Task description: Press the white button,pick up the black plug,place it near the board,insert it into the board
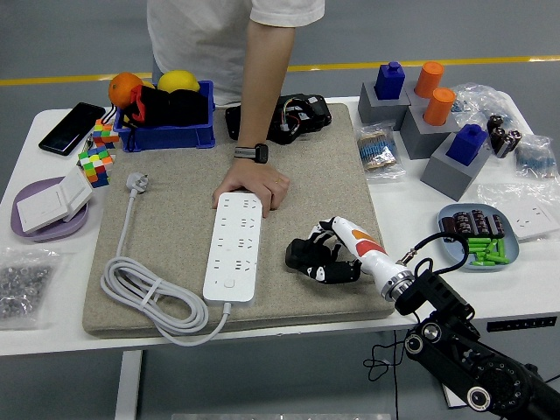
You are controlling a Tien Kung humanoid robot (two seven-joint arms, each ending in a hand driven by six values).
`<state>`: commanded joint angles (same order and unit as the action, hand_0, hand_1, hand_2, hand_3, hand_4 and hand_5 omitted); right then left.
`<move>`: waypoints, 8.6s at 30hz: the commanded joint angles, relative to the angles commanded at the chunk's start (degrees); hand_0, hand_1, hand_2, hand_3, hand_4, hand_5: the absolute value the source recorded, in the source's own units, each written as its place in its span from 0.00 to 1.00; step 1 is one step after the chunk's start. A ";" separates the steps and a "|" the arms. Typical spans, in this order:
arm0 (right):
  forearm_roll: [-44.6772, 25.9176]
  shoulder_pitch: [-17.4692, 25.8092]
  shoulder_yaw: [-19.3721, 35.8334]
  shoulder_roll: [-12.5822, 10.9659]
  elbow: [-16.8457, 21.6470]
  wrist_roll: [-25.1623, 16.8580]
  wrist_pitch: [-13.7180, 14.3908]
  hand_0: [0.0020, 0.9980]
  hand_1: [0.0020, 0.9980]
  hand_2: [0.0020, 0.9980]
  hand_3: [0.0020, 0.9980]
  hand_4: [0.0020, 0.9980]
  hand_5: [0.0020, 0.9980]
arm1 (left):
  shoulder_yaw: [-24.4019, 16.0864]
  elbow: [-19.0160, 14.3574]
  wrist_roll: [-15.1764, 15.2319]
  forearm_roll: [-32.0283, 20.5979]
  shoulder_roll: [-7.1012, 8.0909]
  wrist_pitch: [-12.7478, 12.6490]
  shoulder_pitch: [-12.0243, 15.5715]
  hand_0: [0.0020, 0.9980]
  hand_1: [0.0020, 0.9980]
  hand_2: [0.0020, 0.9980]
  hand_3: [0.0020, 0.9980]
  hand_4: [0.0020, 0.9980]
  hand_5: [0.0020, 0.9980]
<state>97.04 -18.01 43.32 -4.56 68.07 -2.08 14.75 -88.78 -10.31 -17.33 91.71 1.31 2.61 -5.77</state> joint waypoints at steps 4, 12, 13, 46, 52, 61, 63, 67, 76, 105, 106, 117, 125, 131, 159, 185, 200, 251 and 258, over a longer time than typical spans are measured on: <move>0.11 -0.01 -0.24 -0.12 1.06 -0.27 0.08 0.30 0.42 0.40 0.39 0.81 0.00 | -0.12 0.00 -0.09 0.34 0.07 0.07 0.03 0.65 0.64 0.63 0.68 0.51 0.09; 0.43 -0.50 -0.46 -0.70 6.39 -0.60 0.46 0.30 0.42 0.41 0.41 0.81 0.00 | -0.20 0.00 -0.19 0.52 0.34 0.14 0.02 0.65 0.64 0.63 0.68 0.51 0.09; 0.40 -0.82 -0.64 -0.79 7.40 -0.68 0.55 0.30 0.42 0.41 0.41 0.81 0.00 | -0.28 0.00 -0.24 0.68 0.41 0.17 0.00 0.65 0.64 0.63 0.68 0.51 0.09; 6.28 -10.98 -10.48 4.36 2.17 5.63 -1.35 0.34 0.43 0.42 0.46 0.79 0.00 | -0.75 0.00 -0.28 0.98 1.12 0.16 0.44 0.65 0.64 0.63 0.68 0.52 0.10; 7.59 -10.94 -10.49 4.22 1.41 6.10 -1.46 0.34 0.43 0.42 0.46 0.79 0.00 | -0.79 0.00 -0.27 0.99 1.12 0.16 0.54 0.65 0.64 0.63 0.68 0.52 0.10; 7.80 -10.86 -10.68 3.93 1.70 6.59 -1.82 0.34 0.43 0.42 0.46 0.79 0.00 | -0.76 0.00 -0.24 1.09 1.10 0.16 0.51 0.65 0.64 0.63 0.68 0.52 0.10; 7.71 -10.79 -10.77 3.75 2.11 6.80 -1.95 0.34 0.43 0.42 0.46 0.79 0.00 | -0.77 0.00 -0.24 1.03 1.10 0.14 0.52 0.65 0.64 0.63 0.68 0.52 0.10; 7.69 -10.65 -10.95 3.56 2.69 7.09 -2.17 0.34 0.43 0.42 0.47 0.80 0.00 | -0.83 0.00 -0.26 1.12 1.12 0.16 0.52 0.65 0.64 0.63 0.68 0.52 0.10; 7.03 -10.20 -11.14 3.03 4.12 6.99 -2.29 0.34 0.43 0.42 0.46 0.80 0.00 | -0.75 0.00 -0.24 1.09 1.08 0.17 0.54 0.65 0.64 0.63 0.68 0.52 0.10; 6.84 -10.39 -11.38 2.97 2.90 5.59 -1.47 0.32 0.43 0.41 0.46 0.80 0.00 | -0.88 0.00 -0.21 1.13 1.06 0.17 0.60 0.65 0.64 0.63 0.68 0.52 0.10; 6.92 -10.42 -11.43 3.01 2.79 5.60 -1.47 0.32 0.43 0.41 0.46 0.80 0.00 | -0.88 0.00 -0.22 1.12 1.05 0.17 0.61 0.65 0.64 0.63 0.68 0.52 0.10; 7.76 -11.53 -12.35 2.93 3.31 5.76 -1.52 0.32 0.43 0.41 0.47 0.80 0.00 | -0.83 0.00 -0.20 1.05 1.13 0.16 0.51 0.65 0.64 0.63 0.68 0.52 0.10; 7.88 -12.88 -13.84 2.82 3.16 5.95 -1.67 0.31 0.43 0.41 0.46 0.80 0.00 | -0.80 0.00 -0.24 0.92 1.17 0.19 0.48 0.65 0.64 0.63 0.68 0.52 0.10; 7.98 -13.56 -14.79 2.44 3.19 6.33 -1.99 0.31 0.43 0.41 0.46 0.80 0.00 | -0.80 0.00 -0.24 0.99 1.17 0.20 0.46 0.65 0.64 0.63 0.68 0.52 0.10; 7.51 -13.03 -14.12 0.82 3.47 6.50 -2.24 0.30 0.43 0.41 0.46 0.80 0.00 | -1.03 0.00 -0.21 1.01 1.09 0.11 0.69 0.65 0.64 0.63 0.68 0.52 0.10; 7.35 -18.75 -19.44 1.34 2.32 7.14 -2.72 0.30 0.43 0.41 0.46 0.80 0.00 | -0.89 0.00 -0.22 0.64 1.32 0.12 0.43 0.65 0.64 0.63 0.68 0.51 0.11; 7.57 -17.06 -17.12 -0.93 2.97 7.07 -2.74 0.30 0.43 0.41 0.46 0.80 0.00 | -1.02 0.00 -0.14 0.82 1.16 0.05 0.44 0.65 0.64 0.63 0.68 0.51 0.11; 8.56 -16.42 -15.94 0.12 1.94 6.78 -2.20 0.32 0.43 0.43 0.47 0.83 0.00 | -0.84 0.00 -0.23 0.61 1.11 0.00 0.32 0.65 0.64 0.63 0.68 0.51 0.11; 8.41 -16.05 -16.31 0.03 2.74 7.06 -2.57 0.32 0.43 0.44 0.48 0.82 0.00 | -0.78 0.00 -0.25 0.61 1.03 0.00 0.32 0.65 0.64 0.63 0.68 0.51 0.11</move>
<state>105.45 -34.06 27.01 -4.53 70.80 4.99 12.18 -89.56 -10.31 -17.58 92.32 2.34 2.61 -5.45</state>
